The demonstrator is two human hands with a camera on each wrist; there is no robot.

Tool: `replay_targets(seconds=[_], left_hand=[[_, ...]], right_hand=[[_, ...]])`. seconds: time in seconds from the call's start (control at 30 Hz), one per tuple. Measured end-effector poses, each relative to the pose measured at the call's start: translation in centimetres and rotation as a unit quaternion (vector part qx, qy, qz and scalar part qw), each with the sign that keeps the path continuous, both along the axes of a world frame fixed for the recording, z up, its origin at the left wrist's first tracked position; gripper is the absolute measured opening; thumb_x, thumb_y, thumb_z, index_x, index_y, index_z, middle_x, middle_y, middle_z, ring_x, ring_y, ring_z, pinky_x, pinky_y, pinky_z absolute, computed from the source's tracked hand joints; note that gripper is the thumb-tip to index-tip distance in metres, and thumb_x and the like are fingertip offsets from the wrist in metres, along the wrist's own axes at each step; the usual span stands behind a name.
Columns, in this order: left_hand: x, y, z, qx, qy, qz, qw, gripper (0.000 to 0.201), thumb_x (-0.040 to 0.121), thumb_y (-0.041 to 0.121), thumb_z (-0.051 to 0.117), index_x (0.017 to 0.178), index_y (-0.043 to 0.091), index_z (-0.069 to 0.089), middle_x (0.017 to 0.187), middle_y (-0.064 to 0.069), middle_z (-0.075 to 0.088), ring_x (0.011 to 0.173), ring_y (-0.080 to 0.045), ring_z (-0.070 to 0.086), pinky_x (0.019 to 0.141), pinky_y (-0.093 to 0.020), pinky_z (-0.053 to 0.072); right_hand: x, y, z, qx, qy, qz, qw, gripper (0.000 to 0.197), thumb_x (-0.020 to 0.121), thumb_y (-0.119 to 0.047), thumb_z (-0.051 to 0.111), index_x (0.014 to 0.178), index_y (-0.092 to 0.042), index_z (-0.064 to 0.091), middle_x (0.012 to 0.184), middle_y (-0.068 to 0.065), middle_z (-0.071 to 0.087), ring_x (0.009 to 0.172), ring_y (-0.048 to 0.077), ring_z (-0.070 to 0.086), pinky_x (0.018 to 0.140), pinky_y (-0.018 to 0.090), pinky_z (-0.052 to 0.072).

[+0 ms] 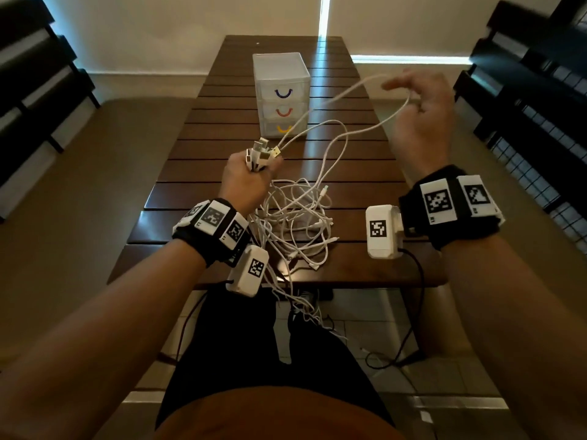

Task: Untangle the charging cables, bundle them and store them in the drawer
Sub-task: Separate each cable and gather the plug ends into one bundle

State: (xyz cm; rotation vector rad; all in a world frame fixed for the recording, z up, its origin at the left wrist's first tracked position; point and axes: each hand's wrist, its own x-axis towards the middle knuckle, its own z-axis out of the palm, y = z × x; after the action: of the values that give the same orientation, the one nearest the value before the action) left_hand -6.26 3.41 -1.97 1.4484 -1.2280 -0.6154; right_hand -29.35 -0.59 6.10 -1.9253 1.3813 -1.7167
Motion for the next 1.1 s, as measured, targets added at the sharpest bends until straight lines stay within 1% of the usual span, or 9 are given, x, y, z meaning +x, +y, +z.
replay_targets(seconds=[0.2, 0.37, 0.53, 0.63, 0.73, 0.83, 0.9, 1.0, 1.1], left_hand=[[1.9, -0.4, 0.3, 0.045, -0.042, 0.016, 0.998, 0.017, 0.084, 0.033, 0.072, 0.081, 0.016, 0.071, 0.074, 0.004, 0.068, 0.069, -0.012, 0.062, 0.067, -0.029, 0.049], [3.0, -0.1, 0.7, 0.096, -0.104, 0.052, 0.989, 0.011, 0.084, 0.032, 0.071, 0.085, 0.021, 0.072, 0.082, 0.002, 0.070, 0.078, -0.012, 0.064, 0.071, -0.025, 0.047], [3.3, 0.5, 1.2, 0.109, -0.122, 0.047, 0.985, 0.019, 0.084, 0.033, 0.070, 0.084, 0.014, 0.073, 0.075, -0.001, 0.067, 0.064, -0.007, 0.057, 0.061, -0.025, 0.043], [3.1, 0.8, 1.9, 0.097, -0.137, 0.016, 0.986, 0.019, 0.084, 0.033, 0.071, 0.081, 0.015, 0.072, 0.077, -0.001, 0.068, 0.069, -0.010, 0.060, 0.067, -0.029, 0.046], [2.3, 0.7, 2.5, 0.099, -0.174, -0.043, 0.979, 0.022, 0.083, 0.034, 0.071, 0.077, 0.013, 0.070, 0.076, -0.004, 0.069, 0.070, -0.015, 0.060, 0.068, -0.034, 0.049], [1.9, 0.7, 2.6, 0.058, -0.120, -0.079, 0.988, 0.019, 0.081, 0.025, 0.075, 0.064, 0.020, 0.067, 0.062, 0.006, 0.062, 0.059, -0.009, 0.053, 0.061, -0.032, 0.043], [2.0, 0.9, 2.7, 0.045, -0.079, -0.085, 0.992, 0.014, 0.081, 0.019, 0.075, 0.070, 0.012, 0.070, 0.065, 0.003, 0.062, 0.062, -0.010, 0.054, 0.062, -0.030, 0.044], [1.9, 1.6, 2.6, 0.040, -0.046, -0.102, 0.993, 0.021, 0.086, 0.011, 0.070, 0.084, -0.010, 0.066, 0.066, 0.001, 0.060, 0.057, -0.002, 0.054, 0.057, -0.015, 0.043], [1.6, 1.8, 2.4, 0.076, -0.043, -0.124, 0.988, 0.012, 0.089, 0.002, 0.063, 0.093, -0.007, 0.068, 0.062, 0.010, 0.062, 0.048, 0.006, 0.054, 0.050, -0.006, 0.039]], right_hand=[[0.3, 0.1, 0.8, 0.101, 0.177, 0.176, 0.963, 0.054, 0.065, 0.020, 0.040, 0.099, -0.009, 0.071, 0.118, 0.008, 0.051, 0.114, 0.012, 0.048, 0.085, 0.009, 0.035], [2.2, 0.6, 0.4, 0.076, 0.038, 0.198, 0.976, 0.059, 0.059, 0.013, 0.029, 0.081, -0.025, 0.069, 0.136, 0.007, 0.049, 0.130, 0.017, 0.043, 0.105, 0.024, 0.040], [3.1, 0.7, 1.4, -0.015, -0.056, 0.124, 0.991, 0.056, 0.082, 0.011, 0.032, 0.115, -0.017, 0.066, 0.138, -0.005, 0.041, 0.135, 0.012, 0.036, 0.112, 0.036, 0.036], [3.6, 0.3, 2.4, -0.035, -0.085, 0.148, 0.985, 0.043, 0.092, 0.000, 0.036, 0.125, -0.016, 0.059, 0.128, -0.003, 0.056, 0.122, 0.008, 0.051, 0.106, 0.035, 0.043], [5.5, 1.4, 3.0, 0.077, 0.157, 0.205, 0.963, 0.037, 0.100, -0.023, 0.044, 0.137, -0.018, 0.047, 0.100, -0.012, 0.057, 0.097, 0.001, 0.057, 0.092, 0.021, 0.045], [7.3, 2.1, 0.9, 0.206, 0.433, 0.227, 0.848, 0.019, 0.100, -0.030, 0.048, 0.103, -0.022, 0.065, 0.097, -0.002, 0.063, 0.090, 0.014, 0.058, 0.086, 0.034, 0.048], [7.4, 2.1, -0.4, 0.219, 0.407, 0.238, 0.854, 0.023, 0.099, -0.027, 0.049, 0.082, -0.026, 0.065, 0.077, -0.005, 0.063, 0.072, 0.009, 0.058, 0.074, 0.034, 0.050], [7.2, 1.7, -0.5, 0.205, 0.299, 0.241, 0.900, 0.019, 0.099, -0.020, 0.049, 0.090, -0.018, 0.066, 0.069, -0.010, 0.053, 0.062, 0.002, 0.048, 0.063, 0.025, 0.039], [7.0, 1.7, 1.0, 0.154, 0.113, 0.241, 0.951, 0.021, 0.100, -0.012, 0.043, 0.085, -0.015, 0.056, 0.069, -0.002, 0.053, 0.059, 0.007, 0.050, 0.058, 0.025, 0.044]])
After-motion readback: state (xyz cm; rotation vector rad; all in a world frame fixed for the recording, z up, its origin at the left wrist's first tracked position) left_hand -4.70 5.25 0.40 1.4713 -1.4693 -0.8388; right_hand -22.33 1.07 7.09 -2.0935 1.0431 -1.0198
